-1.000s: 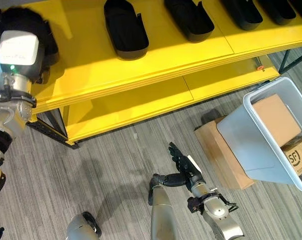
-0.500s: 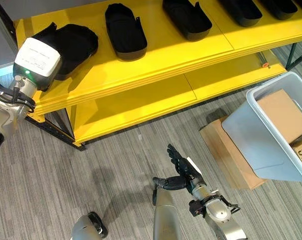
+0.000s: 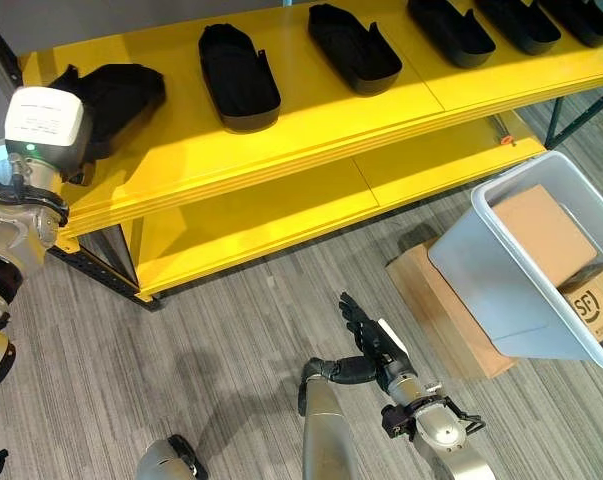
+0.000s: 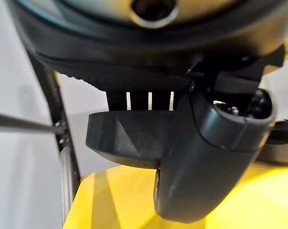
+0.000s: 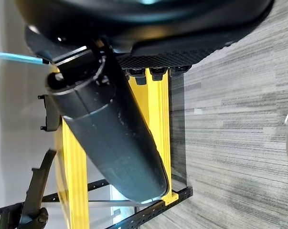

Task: Move parts from the plastic box to the shelf.

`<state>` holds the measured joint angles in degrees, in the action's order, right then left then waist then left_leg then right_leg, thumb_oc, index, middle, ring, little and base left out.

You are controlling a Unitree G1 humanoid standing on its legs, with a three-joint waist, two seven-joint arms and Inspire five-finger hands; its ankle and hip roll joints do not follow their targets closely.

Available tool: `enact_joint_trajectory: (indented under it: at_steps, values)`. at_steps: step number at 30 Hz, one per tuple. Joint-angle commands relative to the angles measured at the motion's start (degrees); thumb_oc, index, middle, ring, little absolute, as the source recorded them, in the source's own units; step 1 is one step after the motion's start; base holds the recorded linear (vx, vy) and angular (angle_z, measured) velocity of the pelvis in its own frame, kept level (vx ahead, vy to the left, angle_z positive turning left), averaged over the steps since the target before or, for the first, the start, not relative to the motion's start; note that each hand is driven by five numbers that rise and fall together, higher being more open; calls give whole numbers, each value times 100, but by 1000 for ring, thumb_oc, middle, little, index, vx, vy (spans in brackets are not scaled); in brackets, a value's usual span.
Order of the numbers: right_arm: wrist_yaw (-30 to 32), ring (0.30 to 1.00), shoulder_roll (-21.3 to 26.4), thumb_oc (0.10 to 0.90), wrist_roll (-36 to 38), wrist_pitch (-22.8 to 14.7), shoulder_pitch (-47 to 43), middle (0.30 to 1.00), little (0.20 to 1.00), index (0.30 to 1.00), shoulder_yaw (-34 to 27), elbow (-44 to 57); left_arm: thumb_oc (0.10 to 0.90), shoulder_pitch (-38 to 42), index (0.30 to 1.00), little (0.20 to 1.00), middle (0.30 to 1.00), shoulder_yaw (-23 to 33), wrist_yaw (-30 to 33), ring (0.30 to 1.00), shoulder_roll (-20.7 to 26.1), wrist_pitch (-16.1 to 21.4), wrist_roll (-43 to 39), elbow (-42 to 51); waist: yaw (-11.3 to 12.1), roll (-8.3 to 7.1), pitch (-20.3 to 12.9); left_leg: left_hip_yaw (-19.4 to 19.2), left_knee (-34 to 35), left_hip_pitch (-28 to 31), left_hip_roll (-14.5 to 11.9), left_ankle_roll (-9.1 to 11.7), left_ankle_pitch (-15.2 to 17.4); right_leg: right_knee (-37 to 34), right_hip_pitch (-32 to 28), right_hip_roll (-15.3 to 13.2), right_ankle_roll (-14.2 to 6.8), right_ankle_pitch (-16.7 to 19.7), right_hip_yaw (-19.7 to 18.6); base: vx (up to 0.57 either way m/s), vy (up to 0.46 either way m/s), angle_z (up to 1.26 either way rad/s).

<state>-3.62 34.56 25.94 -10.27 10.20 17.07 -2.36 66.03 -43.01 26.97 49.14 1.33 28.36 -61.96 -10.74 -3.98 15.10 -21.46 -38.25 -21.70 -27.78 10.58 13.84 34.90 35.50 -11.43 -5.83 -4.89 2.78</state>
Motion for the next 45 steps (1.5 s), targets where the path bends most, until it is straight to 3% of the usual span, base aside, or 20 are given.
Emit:
enact_joint_trajectory:
  at_steps: [1,9,12,29,45]
  values:
    - [18,1000,232,900,103,-468,38,1000,1000,1000,-302,570,400,564,300,300,300,689,453,300,70,-73,-746,10,-14,122,-405,490,97,-265,-283,220,-998,-440,-1060,-421,-552,-317,-243,0,0,0]
    - [81,1000,182,900,128,-352,54,1000,1000,1000,-223,567,400,663,300,300,300,1403,366,300,-568,234,-2533,-223,-88,83,-428,478,86,-249,-314,223,-980,-403,-1018,-389,-531,-299,-280,0,0,0]
    - [100,1000,148,900,126,-308,32,1000,1000,1000,-166,547,400,798,300,300,300,1443,320,300,-640,292,-2851,-283,-121,72,-428,462,57,-242,-333,223,-960,-360,-977,-372,-523,-305,-311,0,0,0]
    - [37,1000,203,900,175,-270,102,1000,1000,1000,-211,623,400,974,300,300,300,1153,125,300,-601,4,-2255,-669,-205,46,-471,391,19,-283,-388,236,-924,-357,-812,-288,-528,-249,-411,-2,-2,-3]
    - [-52,1000,156,900,328,-295,326,1000,1000,1000,-429,673,400,1225,300,300,300,818,-52,300,-111,-114,-1866,-912,-249,66,-591,317,6,-396,-449,239,-926,-517,-702,-227,-577,-111,-491,1,-1,-4]
